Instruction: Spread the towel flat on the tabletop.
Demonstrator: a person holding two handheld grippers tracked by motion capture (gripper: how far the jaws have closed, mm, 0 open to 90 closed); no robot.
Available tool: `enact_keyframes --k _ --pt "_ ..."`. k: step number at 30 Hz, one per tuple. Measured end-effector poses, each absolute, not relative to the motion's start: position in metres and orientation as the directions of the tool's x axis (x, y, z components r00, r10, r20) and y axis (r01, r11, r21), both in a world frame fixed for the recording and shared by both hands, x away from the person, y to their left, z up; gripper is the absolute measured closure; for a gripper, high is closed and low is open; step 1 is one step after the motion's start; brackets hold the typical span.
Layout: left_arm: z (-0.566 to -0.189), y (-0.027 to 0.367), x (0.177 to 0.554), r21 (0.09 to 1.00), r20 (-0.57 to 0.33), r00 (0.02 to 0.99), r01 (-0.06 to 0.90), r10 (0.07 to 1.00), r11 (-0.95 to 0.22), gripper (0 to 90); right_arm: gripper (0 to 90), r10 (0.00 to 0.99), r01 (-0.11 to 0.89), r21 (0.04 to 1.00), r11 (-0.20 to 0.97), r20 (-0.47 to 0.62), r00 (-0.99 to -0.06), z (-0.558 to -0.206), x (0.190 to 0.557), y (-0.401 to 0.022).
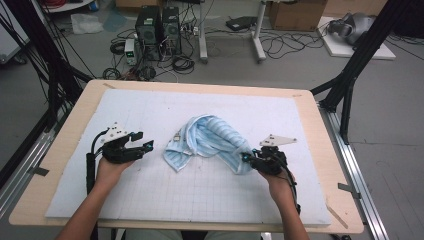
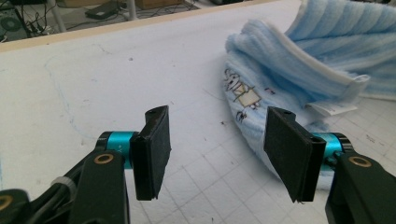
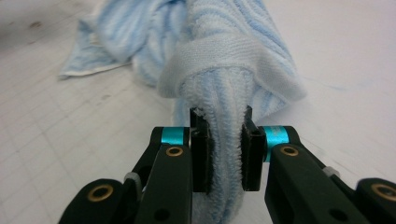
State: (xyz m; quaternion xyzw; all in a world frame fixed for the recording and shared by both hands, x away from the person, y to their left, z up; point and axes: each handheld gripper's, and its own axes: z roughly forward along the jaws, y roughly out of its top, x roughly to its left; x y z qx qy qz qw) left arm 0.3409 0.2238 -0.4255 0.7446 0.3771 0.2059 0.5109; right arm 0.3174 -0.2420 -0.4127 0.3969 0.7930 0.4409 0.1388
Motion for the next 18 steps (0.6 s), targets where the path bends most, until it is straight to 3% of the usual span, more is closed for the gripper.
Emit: enact_keyframes --k 4,10,13,14,18 --pt "-0.427 0.221 0.341 0.915 -0.070 0.641 0.347 0.764 -0.207 41.9 77.9 0.827 0.523 0.819 0.235 0.114 -0.550 -0.414 0.318 -0.262" --pt "-0.426 0.219 0.340 0.920 -0.072 0.660 0.334 0.748 -0.206 41.7 73.0 0.853 0.537 0.817 0.209 0.116 -0.509 -0.421 0.322 -0.265" --pt "-0.426 0.220 0.339 0.924 -0.075 0.668 0.326 0.741 -0.200 38.6 52.2 0.853 0.511 0.840 0.184 0.122 -0.507 -0.418 0.320 -0.266" --pt "-0.425 0.220 0.339 0.927 -0.081 0.668 0.324 0.739 -0.191 38.6 52.2 0.853 0.511 0.840 0.184 0.122 -0.507 -0.418 0.320 -0.266" --pt "-0.424 0.219 0.338 0.934 -0.101 0.673 0.317 0.733 -0.163 33.0 32.4 0.865 0.497 0.857 0.135 0.143 -0.481 -0.414 0.316 -0.272"
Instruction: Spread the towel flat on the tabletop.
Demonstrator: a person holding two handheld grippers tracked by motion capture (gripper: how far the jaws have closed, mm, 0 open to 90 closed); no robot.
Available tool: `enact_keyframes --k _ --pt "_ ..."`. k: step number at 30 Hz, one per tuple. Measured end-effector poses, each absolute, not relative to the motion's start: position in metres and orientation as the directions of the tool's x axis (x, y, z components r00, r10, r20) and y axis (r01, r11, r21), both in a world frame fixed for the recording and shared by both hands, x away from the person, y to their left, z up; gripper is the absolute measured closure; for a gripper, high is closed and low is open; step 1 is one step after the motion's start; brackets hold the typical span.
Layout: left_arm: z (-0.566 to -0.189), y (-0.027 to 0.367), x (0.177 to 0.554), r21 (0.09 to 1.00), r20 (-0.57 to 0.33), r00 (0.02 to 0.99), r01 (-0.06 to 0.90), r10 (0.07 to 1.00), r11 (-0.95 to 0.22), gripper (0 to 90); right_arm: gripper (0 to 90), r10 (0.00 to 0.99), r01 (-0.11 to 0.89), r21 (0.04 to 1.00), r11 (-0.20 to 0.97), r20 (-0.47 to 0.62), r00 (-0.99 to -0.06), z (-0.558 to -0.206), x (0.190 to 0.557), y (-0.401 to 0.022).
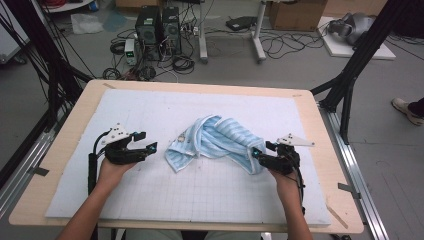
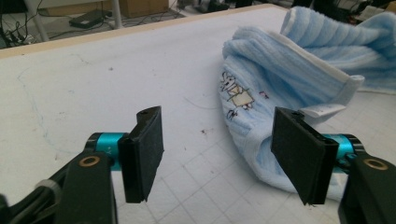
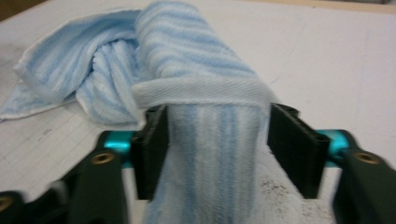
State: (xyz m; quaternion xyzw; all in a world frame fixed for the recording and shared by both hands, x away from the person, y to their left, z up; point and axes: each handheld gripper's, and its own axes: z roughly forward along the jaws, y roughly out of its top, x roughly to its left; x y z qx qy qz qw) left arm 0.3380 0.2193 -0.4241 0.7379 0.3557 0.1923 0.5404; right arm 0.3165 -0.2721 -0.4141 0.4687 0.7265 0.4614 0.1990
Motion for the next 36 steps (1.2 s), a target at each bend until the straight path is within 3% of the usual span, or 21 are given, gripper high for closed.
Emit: enact_keyframes --k 3,9,19,26,32,33,36 --pt "-0.423 0.219 0.339 0.935 -0.114 0.677 0.320 0.727 -0.151 31.2 26.7 0.856 0.470 0.870 0.151 0.123 -0.503 -0.412 0.307 -0.281" --pt "-0.414 0.207 0.345 0.935 -0.134 0.684 0.326 0.717 -0.137 31.4 25.1 0.859 0.461 0.877 0.134 0.129 -0.496 -0.415 0.301 -0.292" --pt "-0.391 0.151 0.384 0.925 -0.136 0.714 0.339 0.687 -0.169 27.4 24.6 0.840 0.446 0.881 0.157 0.119 -0.530 -0.415 0.305 -0.281" --pt "-0.408 0.094 0.417 0.866 -0.136 0.727 0.418 0.673 -0.276 22.4 24.6 0.840 0.437 0.887 0.148 0.121 -0.529 -0.414 0.304 -0.283" --pt "-0.425 0.080 0.425 0.820 -0.095 0.726 0.445 0.681 -0.361 23.4 24.5 0.841 0.440 0.888 0.134 0.133 -0.524 -0.414 0.302 -0.286" --pt "-0.429 0.079 0.427 0.805 -0.085 0.729 0.452 0.680 -0.384 25.2 24.5 0.841 0.438 0.889 0.132 0.133 -0.524 -0.414 0.302 -0.286" --pt "-0.436 0.079 0.429 0.775 -0.074 0.743 0.462 0.665 -0.430 56.7 24.5 0.840 0.444 0.886 0.134 0.136 -0.525 -0.415 0.302 -0.285"
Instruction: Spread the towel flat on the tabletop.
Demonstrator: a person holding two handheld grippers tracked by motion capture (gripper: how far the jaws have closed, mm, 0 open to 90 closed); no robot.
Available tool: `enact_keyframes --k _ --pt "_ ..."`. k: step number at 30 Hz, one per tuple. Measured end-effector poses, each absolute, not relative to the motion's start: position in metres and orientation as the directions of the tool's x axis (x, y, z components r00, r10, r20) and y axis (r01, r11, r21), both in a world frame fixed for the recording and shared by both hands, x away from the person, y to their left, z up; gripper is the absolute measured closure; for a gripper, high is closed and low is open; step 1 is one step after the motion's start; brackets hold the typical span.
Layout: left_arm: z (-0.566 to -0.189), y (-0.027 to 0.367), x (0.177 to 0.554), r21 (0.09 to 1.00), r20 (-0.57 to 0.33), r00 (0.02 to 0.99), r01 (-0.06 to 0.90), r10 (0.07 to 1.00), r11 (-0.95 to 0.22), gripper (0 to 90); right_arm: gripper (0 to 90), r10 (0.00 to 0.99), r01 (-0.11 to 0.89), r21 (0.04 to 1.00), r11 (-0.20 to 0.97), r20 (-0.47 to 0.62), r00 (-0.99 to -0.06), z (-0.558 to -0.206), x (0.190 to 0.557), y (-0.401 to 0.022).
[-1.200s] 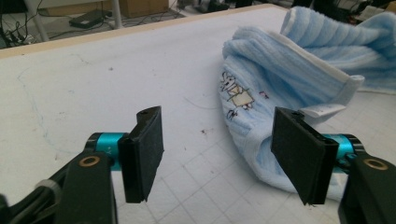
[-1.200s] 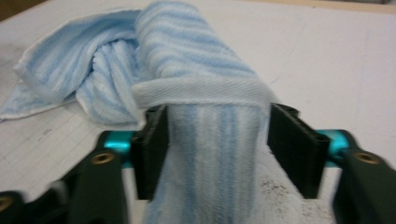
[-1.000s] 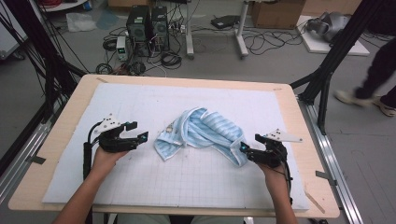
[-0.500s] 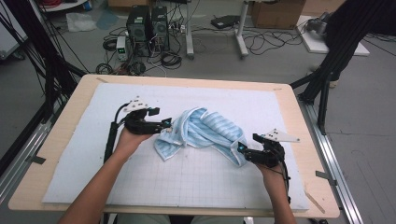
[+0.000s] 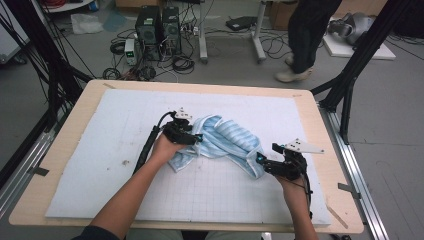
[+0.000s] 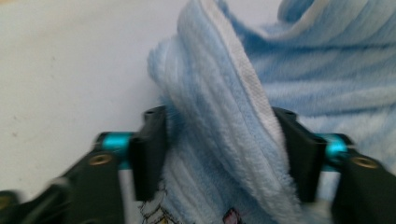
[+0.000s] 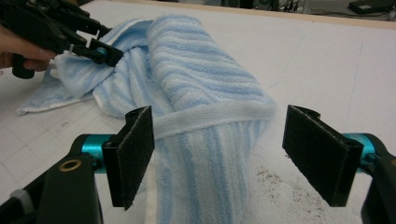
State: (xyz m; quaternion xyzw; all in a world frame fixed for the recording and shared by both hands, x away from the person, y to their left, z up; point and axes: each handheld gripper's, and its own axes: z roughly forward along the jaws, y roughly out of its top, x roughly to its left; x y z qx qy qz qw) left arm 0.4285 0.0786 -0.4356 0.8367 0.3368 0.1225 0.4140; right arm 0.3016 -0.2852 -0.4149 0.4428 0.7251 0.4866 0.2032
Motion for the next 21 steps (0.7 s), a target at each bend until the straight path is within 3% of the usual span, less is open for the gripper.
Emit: enact_keyframes --k 1,2,4,6,13,21 --pt "-0.436 0.080 0.428 0.762 -0.063 0.754 0.459 0.654 -0.457 56.7 24.5 0.840 0.444 0.886 0.134 0.136 -0.525 -0.415 0.302 -0.285" --pt "-0.436 0.081 0.428 0.754 -0.054 0.765 0.453 0.641 -0.476 69.9 24.5 0.840 0.444 0.886 0.135 0.136 -0.526 -0.415 0.302 -0.285" --pt "-0.434 0.085 0.428 0.757 -0.105 0.767 0.474 0.633 -0.450 77.3 24.5 0.838 0.445 0.885 0.137 0.136 -0.528 -0.415 0.302 -0.284" --pt "-0.431 0.091 0.429 0.760 -0.172 0.762 0.506 0.625 -0.408 78.5 24.5 0.838 0.446 0.884 0.140 0.134 -0.529 -0.415 0.302 -0.283" --pt "-0.425 0.119 0.427 0.784 -0.176 0.735 0.507 0.654 -0.358 78.3 24.5 0.833 0.450 0.882 0.141 0.140 -0.535 -0.416 0.302 -0.279" --pt "-0.432 0.151 0.421 0.782 -0.249 0.691 0.557 0.678 -0.280 78.4 24.5 0.817 0.445 0.885 0.138 0.152 -0.556 -0.416 0.303 -0.273"
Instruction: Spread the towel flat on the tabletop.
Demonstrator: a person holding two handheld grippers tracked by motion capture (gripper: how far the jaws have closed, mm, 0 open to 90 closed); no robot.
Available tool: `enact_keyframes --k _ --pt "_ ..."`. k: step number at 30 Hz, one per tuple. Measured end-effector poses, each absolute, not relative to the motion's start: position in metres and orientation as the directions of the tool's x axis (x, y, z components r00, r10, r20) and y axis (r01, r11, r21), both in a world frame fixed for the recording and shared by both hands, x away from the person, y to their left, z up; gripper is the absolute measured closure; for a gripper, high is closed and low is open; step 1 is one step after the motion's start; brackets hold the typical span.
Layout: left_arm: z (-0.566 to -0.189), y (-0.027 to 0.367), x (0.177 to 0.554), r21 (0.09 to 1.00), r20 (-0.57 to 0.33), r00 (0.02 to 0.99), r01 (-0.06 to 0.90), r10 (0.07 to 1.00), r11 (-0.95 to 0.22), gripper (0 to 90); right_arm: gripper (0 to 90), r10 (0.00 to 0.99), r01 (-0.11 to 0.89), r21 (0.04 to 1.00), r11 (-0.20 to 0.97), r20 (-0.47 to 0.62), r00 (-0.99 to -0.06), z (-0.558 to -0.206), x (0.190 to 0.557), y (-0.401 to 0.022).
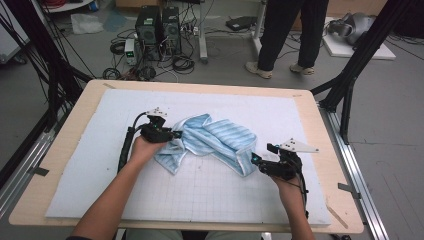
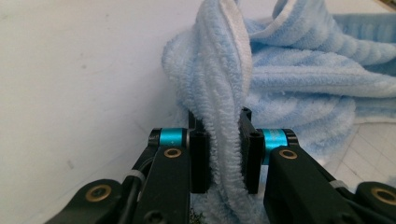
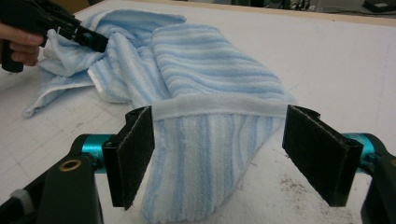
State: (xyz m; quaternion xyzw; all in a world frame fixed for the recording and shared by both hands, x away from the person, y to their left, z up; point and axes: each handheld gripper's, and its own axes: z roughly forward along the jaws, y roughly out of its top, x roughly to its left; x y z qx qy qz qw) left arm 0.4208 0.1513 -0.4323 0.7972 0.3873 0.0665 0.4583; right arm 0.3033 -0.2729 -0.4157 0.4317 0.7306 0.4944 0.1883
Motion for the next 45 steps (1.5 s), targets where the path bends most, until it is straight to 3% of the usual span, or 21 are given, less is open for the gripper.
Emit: enact_keyframes --k 4,10,22,26,29,35,39,41,42,43,45 --pt "-0.430 0.159 0.413 0.792 -0.259 0.697 0.549 0.668 -0.266 78.4 24.1 0.796 0.444 0.886 0.136 0.169 -0.581 -0.415 0.304 -0.264" --pt "-0.429 0.174 0.393 0.810 -0.256 0.712 0.527 0.654 -0.257 78.4 15.2 0.746 0.443 0.871 0.214 0.147 -0.650 -0.419 0.309 -0.234" --pt "-0.430 0.196 0.366 0.841 -0.220 0.741 0.474 0.635 -0.262 78.2 12.2 0.738 0.406 0.883 0.236 0.109 -0.666 -0.415 0.318 -0.216" --pt "-0.433 0.201 0.364 0.842 -0.224 0.736 0.476 0.639 -0.252 78.0 13.1 0.717 0.410 0.862 0.298 0.081 -0.693 -0.417 0.326 -0.199" --pt "-0.434 0.203 0.364 0.844 -0.232 0.730 0.480 0.643 -0.240 77.8 19.8 0.711 0.410 0.831 0.375 0.026 -0.702 -0.421 0.334 -0.185" --pt "-0.435 0.211 0.366 0.843 -0.251 0.715 0.493 0.652 -0.217 77.8 28.0 0.788 0.505 0.782 0.365 0.030 -0.615 -0.432 0.367 -0.175" --pt "-0.436 0.214 0.366 0.843 -0.252 0.713 0.493 0.655 -0.213 77.8 38.5 0.790 0.558 0.720 0.412 0.022 -0.612 -0.444 0.384 -0.165" --pt "-0.436 0.216 0.366 0.844 -0.253 0.709 0.494 0.658 -0.207 77.8 52.9 0.789 0.553 0.719 0.420 0.012 -0.614 -0.445 0.389 -0.162" --pt "-0.436 0.217 0.365 0.844 -0.253 0.708 0.494 0.659 -0.207 77.8 52.9 0.789 0.553 0.719 0.420 0.012 -0.614 -0.445 0.389 -0.162" --pt "-0.436 0.218 0.365 0.843 -0.256 0.710 0.496 0.656 -0.208 77.8 81.2 0.764 0.541 0.713 0.446 0.012 -0.645 -0.442 0.392 -0.162" --pt "-0.435 0.222 0.365 0.842 -0.255 0.705 0.498 0.661 -0.207 77.8 84.0 0.754 0.507 0.698 0.506 -0.073 -0.652 -0.436 0.397 -0.158"
